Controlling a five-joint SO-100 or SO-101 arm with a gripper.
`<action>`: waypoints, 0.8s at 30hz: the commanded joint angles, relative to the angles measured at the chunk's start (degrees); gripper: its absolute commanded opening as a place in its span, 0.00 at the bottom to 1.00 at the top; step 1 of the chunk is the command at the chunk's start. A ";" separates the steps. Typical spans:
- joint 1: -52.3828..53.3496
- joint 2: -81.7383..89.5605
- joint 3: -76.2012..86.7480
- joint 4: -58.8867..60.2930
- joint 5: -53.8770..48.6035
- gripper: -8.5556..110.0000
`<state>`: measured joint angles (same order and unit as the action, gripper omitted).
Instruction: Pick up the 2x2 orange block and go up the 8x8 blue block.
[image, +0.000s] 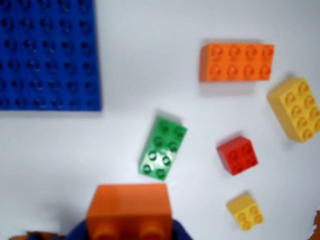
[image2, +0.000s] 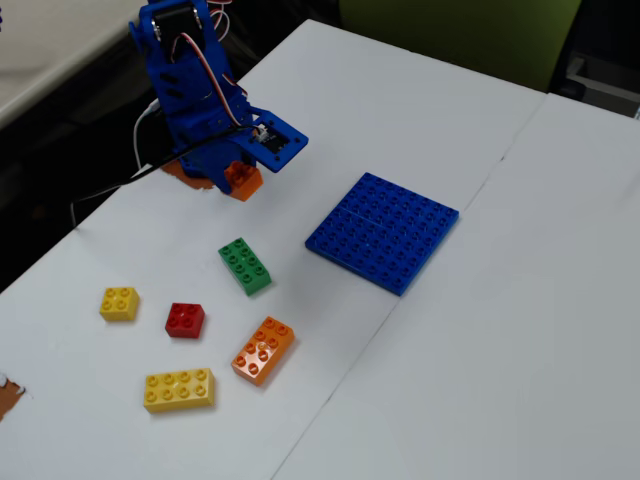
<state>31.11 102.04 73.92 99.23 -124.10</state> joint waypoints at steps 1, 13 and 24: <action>-4.57 -1.14 -4.92 0.35 4.92 0.07; -17.84 -12.57 -18.37 0.35 18.11 0.07; -24.61 -23.20 -27.16 -0.18 24.96 0.07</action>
<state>8.00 79.28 50.36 99.23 -100.28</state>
